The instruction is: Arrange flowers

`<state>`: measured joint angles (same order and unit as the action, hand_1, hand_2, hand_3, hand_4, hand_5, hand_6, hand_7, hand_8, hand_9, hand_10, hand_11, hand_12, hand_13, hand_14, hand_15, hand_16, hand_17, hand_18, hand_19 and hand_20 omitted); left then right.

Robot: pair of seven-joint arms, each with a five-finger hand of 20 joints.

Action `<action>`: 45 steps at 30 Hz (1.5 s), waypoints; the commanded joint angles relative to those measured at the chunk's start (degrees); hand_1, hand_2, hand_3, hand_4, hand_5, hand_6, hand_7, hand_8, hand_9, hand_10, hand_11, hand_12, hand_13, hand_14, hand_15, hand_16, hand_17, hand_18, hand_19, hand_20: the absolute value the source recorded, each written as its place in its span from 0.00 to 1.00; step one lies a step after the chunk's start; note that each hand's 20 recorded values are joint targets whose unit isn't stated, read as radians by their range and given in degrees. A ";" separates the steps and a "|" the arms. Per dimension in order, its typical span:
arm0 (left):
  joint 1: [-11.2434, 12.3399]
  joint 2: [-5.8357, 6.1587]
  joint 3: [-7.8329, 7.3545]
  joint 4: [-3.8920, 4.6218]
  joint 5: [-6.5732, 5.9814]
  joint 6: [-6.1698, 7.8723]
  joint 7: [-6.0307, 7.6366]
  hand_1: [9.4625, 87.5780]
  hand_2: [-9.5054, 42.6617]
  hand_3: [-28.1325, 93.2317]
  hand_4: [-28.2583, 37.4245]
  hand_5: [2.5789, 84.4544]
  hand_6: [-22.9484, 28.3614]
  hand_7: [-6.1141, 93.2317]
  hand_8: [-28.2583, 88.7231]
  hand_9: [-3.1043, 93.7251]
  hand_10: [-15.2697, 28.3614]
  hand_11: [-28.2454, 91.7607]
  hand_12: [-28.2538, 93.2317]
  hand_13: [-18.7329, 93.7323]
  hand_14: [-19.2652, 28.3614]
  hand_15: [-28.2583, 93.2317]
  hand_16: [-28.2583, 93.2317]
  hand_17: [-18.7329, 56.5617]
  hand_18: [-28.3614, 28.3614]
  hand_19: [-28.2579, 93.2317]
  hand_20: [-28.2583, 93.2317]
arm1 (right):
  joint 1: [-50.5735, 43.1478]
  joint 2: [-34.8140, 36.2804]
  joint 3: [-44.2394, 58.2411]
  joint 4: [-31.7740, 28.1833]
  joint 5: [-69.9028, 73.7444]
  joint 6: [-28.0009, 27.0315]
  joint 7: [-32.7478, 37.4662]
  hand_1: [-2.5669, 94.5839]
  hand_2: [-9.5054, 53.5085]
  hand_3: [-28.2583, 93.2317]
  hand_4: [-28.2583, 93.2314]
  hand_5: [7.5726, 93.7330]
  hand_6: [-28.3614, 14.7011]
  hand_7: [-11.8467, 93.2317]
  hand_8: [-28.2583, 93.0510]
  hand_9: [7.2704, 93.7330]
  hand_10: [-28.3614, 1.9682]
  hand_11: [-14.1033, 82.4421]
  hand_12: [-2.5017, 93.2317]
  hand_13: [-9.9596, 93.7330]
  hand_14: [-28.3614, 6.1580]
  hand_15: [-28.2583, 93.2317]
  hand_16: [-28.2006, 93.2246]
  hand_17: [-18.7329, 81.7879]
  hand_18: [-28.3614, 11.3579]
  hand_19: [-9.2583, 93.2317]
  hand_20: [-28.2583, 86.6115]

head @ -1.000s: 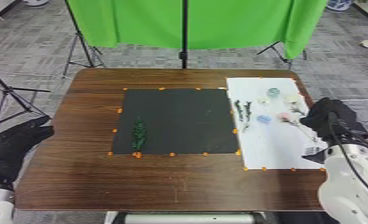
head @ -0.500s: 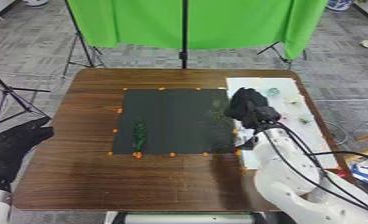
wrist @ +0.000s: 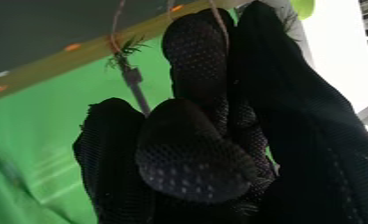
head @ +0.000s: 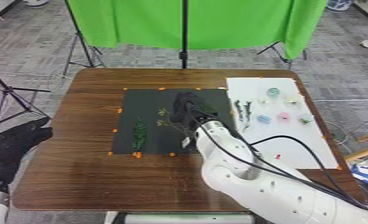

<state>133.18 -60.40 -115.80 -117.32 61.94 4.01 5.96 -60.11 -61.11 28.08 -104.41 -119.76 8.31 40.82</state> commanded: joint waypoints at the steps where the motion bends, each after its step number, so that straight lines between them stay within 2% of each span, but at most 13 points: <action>1: 0.30 0.15 0.23 -0.03 0.50 -1.03 -1.04 0.24 0.26 0.77 0.08 0.56 0.56 0.16 0.19 0.53 0.70 0.37 0.31 0.52 0.79 0.37 0.20 0.38 0.77 0.40 0.38 | 0.41 -2.96 -0.30 2.70 6.92 2.82 1.19 0.67 0.00 0.65 0.12 0.85 0.58 0.41 0.36 0.96 0.56 0.56 0.31 1.00 0.83 0.76 0.41 0.92 0.52 1.00 0.63; 5: 0.70 -0.05 -0.01 -0.15 0.45 -1.08 -0.99 0.24 0.26 0.77 0.08 0.55 0.56 0.16 0.19 0.53 0.69 0.37 0.31 0.52 0.79 0.37 0.20 0.37 0.77 0.40 0.38 | -0.09 -3.01 -0.70 3.38 7.14 3.69 1.49 0.67 0.00 0.65 0.13 0.84 0.56 0.42 0.37 0.96 0.55 0.56 0.29 1.00 0.84 0.75 0.39 0.93 0.57 0.99 0.57; 9: 0.49 0.04 0.00 -0.11 0.52 -1.58 -1.43 0.24 0.25 0.77 0.08 0.55 0.56 0.16 0.19 0.53 0.69 0.37 0.31 0.52 0.79 0.37 0.20 0.37 0.77 0.40 0.38 | -0.73 -3.34 -0.31 3.67 7.44 3.19 1.78 0.67 0.00 0.64 0.13 0.83 0.56 0.42 0.37 0.97 0.54 0.55 0.29 1.00 0.84 0.74 0.39 0.94 0.59 0.97 0.55; 29: -0.03 0.25 0.08 0.30 0.62 -2.82 -1.88 0.24 0.24 0.77 0.09 0.55 0.56 0.15 0.19 0.53 0.69 0.37 0.31 0.52 0.79 0.37 0.20 0.37 0.77 0.39 0.38 | -2.93 -3.15 2.47 3.29 13.56 2.97 1.84 0.61 0.00 0.63 0.15 0.83 0.52 0.38 0.36 0.98 0.51 0.51 0.27 1.00 0.82 0.72 0.38 0.95 0.62 0.94 0.52; 34: 0.15 0.07 0.05 0.19 0.64 -2.69 -1.65 0.24 0.24 0.77 0.09 0.55 0.56 0.15 0.19 0.53 0.70 0.37 0.31 0.52 0.79 0.37 0.20 0.36 0.77 0.39 0.38 | -3.21 -3.12 3.09 3.39 14.64 2.69 1.63 0.57 0.00 0.65 0.15 0.83 0.51 0.35 0.36 0.98 0.49 0.50 0.27 1.00 0.81 0.71 0.38 0.95 0.62 0.94 0.51; 45: 0.17 -0.32 0.05 0.18 0.81 -2.76 -1.30 0.25 0.23 0.77 0.09 0.55 0.56 0.16 0.19 0.53 0.69 0.37 0.31 0.52 0.79 0.37 0.20 0.36 0.76 0.39 0.38 | -3.84 -2.38 4.13 2.83 14.62 2.70 -0.06 0.50 0.00 0.70 0.13 0.82 0.50 0.32 0.30 0.98 0.48 0.48 0.27 1.00 0.80 0.70 0.37 0.95 0.62 0.92 0.50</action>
<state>132.97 -60.06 -115.77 -117.28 62.32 1.86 4.88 -63.16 -64.03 31.24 -100.85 -104.91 11.00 42.08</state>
